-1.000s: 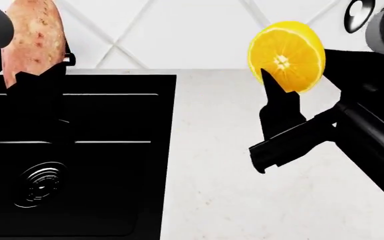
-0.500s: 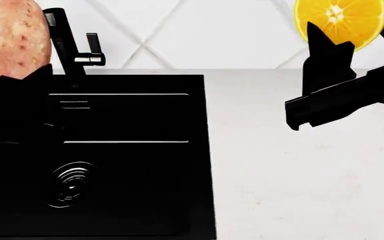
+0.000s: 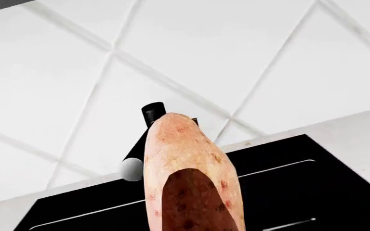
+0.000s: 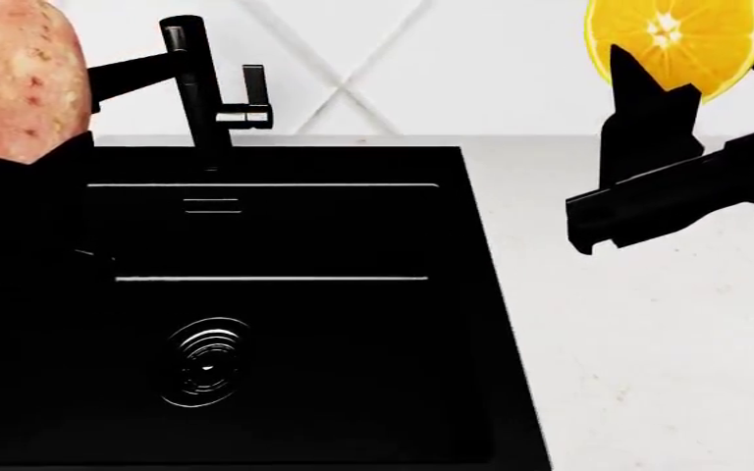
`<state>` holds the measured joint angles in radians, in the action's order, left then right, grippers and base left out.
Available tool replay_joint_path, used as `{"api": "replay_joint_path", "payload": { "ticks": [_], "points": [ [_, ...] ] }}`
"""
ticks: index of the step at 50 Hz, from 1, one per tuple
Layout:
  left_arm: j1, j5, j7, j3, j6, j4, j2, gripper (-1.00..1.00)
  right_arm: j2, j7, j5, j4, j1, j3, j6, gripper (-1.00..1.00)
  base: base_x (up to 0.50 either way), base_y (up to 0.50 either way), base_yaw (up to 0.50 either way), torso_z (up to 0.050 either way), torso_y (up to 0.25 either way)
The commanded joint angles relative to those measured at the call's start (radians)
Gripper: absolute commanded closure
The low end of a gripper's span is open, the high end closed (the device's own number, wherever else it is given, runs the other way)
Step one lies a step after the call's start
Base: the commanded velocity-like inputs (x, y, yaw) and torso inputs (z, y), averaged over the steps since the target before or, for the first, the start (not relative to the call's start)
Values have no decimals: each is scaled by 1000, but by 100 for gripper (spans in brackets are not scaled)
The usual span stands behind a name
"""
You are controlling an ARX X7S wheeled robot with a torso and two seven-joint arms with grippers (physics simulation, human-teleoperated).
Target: There is a mixed pile of frozen fruits and vegetables on the counter. Locate all the frozen vegetables and place the items in a bowl on the counter. Take all the frozen fruits and defrost them in a running sink.
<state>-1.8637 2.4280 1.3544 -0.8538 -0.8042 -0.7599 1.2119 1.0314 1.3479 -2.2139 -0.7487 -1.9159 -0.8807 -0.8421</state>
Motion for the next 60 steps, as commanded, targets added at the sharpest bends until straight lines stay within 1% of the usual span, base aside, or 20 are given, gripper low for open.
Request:
{"api": "replay_joint_path", "payload": {
  "ticks": [1, 6, 17, 27, 36, 50, 60],
  "points": [
    [-20, 16, 9, 6, 2, 1, 9, 100, 9, -18, 38, -10, 24, 8, 1, 100, 0, 0, 0, 0, 0],
    [-19, 18, -2, 16, -1, -4, 37, 100, 8, -23, 48, -13, 33, 6, 2, 100, 0, 0, 0, 0, 0],
    [-2, 6, -61, 52, 2, -13, 154, 100, 6, -26, 65, -16, 47, 2, 2, 100, 0, 0, 0, 0, 0],
    [11, -1, -77, 62, 6, -22, 202, 100, 14, -32, 81, -17, 60, 3, 5, 100, 0, 0, 0, 0, 1],
    [24, -13, -89, 65, 10, -24, 227, 100, 11, -26, 82, -12, 62, -4, 1, 100, 0, 42, 0, 0, 0],
    [41, -31, -96, 65, 15, -24, 226, 100, -4, -27, 87, -2, 58, -13, -10, 100, 54, 498, 0, 0, 1],
    [44, -27, -91, 68, 14, -27, 220, 100, 13, -35, 88, -13, 71, -6, 2, 100, 66, 500, 0, 0, 0]
  ]
}}
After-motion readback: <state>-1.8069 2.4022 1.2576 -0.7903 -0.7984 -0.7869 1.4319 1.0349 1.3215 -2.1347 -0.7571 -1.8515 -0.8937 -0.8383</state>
